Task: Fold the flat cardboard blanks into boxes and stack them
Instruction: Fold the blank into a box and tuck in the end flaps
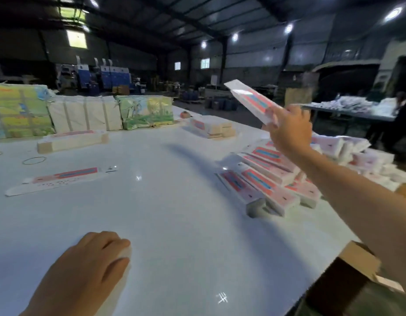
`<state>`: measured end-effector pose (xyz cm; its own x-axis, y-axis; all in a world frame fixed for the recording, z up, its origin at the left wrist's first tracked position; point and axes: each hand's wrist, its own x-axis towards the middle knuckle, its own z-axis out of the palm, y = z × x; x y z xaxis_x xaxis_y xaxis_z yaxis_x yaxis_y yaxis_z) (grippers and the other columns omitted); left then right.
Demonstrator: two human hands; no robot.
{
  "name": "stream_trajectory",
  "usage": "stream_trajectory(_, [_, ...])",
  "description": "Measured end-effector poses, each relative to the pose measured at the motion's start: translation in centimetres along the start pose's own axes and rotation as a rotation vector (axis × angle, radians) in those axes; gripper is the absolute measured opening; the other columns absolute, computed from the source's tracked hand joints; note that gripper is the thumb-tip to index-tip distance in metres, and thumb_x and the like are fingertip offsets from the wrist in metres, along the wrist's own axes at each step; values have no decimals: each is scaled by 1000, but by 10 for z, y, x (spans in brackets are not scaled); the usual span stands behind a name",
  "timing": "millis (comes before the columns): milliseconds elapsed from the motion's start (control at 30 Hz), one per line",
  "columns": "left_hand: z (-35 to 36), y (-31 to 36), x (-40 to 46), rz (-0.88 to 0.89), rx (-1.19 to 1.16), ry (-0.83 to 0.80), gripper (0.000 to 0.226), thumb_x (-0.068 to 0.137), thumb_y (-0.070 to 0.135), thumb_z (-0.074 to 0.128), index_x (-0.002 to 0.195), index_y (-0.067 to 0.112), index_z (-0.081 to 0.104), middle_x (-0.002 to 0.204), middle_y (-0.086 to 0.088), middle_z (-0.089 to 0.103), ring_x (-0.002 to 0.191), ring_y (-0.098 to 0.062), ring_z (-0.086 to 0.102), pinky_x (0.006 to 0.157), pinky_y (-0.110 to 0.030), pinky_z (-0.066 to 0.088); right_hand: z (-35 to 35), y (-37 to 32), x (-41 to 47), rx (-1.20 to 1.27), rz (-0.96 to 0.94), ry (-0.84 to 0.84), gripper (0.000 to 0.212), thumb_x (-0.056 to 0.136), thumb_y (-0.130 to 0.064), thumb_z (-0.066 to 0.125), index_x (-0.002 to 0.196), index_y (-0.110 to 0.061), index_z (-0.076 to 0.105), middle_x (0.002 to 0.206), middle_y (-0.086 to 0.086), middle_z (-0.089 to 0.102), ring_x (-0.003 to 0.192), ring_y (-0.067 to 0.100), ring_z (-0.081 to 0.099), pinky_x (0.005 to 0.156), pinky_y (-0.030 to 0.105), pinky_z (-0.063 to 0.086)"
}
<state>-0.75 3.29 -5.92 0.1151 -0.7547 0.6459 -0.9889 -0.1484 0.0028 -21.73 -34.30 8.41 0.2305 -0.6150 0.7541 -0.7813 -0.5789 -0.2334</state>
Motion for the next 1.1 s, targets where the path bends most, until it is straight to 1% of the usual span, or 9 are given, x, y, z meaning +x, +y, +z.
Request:
stream_trajectory(133, [2, -3, 6, 21, 3, 18, 31, 72, 36, 41, 88, 27, 65, 95, 9, 43, 77, -13, 41, 47, -32, 50, 6, 86, -6, -403, 215, -263, 45, 89, -20, 44, 131, -34, 52, 126, 15, 45, 117, 35, 35, 95, 44, 32])
stream_trajectory(200, [2, -3, 6, 12, -10, 16, 26, 73, 36, 41, 93, 31, 57, 93, 11, 44, 77, -12, 41, 46, -31, 49, 8, 94, -10, -416, 204, -290, 48, 89, -20, 42, 133, -36, 49, 127, 15, 44, 118, 35, 34, 96, 45, 32])
stream_trajectory(300, [0, -2, 4, -28, 6, -33, 34, 73, 36, 41, 85, 23, 70, 85, 13, 57, 77, -12, 41, 46, -27, 48, 4, 74, -4, -416, 169, -326, 49, 87, -16, 43, 133, -32, 49, 131, 14, 39, 123, 33, 28, 102, 49, 31])
stream_trajectory(400, [-9, 6, 4, -81, 34, -124, 34, 74, 36, 40, 82, 25, 71, 80, 13, 61, 77, -5, 45, 49, -19, 43, -7, 26, 4, -283, 60, -243, 45, 90, -19, 48, 134, -23, 49, 142, 15, 35, 131, 34, 24, 106, 53, 25])
stream_trajectory(500, [-12, 10, 2, -160, -13, -187, 43, 77, 39, 32, 91, 27, 71, 89, 13, 62, 82, -10, 58, 64, -20, 46, -13, -57, -7, 49, -139, -154, 35, 92, -23, 49, 126, -21, 59, 134, 11, 53, 121, 34, 43, 101, 50, 36])
stream_trajectory(633, [-7, 5, -1, -259, -44, -244, 43, 89, 43, 30, 120, 34, 58, 117, 16, 52, 109, -9, 44, 89, -18, 32, -3, -158, -96, 509, -320, -376, 22, 90, -20, 55, 104, -19, 72, 107, 1, 71, 88, 19, 61, 82, 30, 46])
stream_trajectory(733, [-6, 2, -4, -274, -75, -236, 32, 94, 34, 44, 122, 30, 58, 121, 12, 52, 111, -12, 41, 94, -22, 32, 19, -192, -176, 427, -472, -606, 23, 92, -25, 48, 93, -18, 70, 101, 2, 69, 96, 25, 60, 80, 32, 47])
stream_trajectory(900, [-7, -3, -7, -331, -108, -225, 31, 92, 32, 47, 120, 28, 61, 120, 9, 56, 112, -12, 44, 91, -23, 35, 42, -195, -207, 280, -664, -581, 30, 96, -29, 39, 100, -17, 67, 97, 2, 58, 94, 25, 52, 75, 32, 43])
stream_trajectory(1100, [-49, -57, -3, -808, 296, -216, 41, 90, 48, 41, 124, 28, 51, 127, 1, 48, 118, -20, 40, 80, -33, 37, 41, -195, -207, 363, -636, -564, 26, 95, -26, 47, 89, -14, 69, 88, 4, 57, 87, 28, 53, 73, 35, 43])
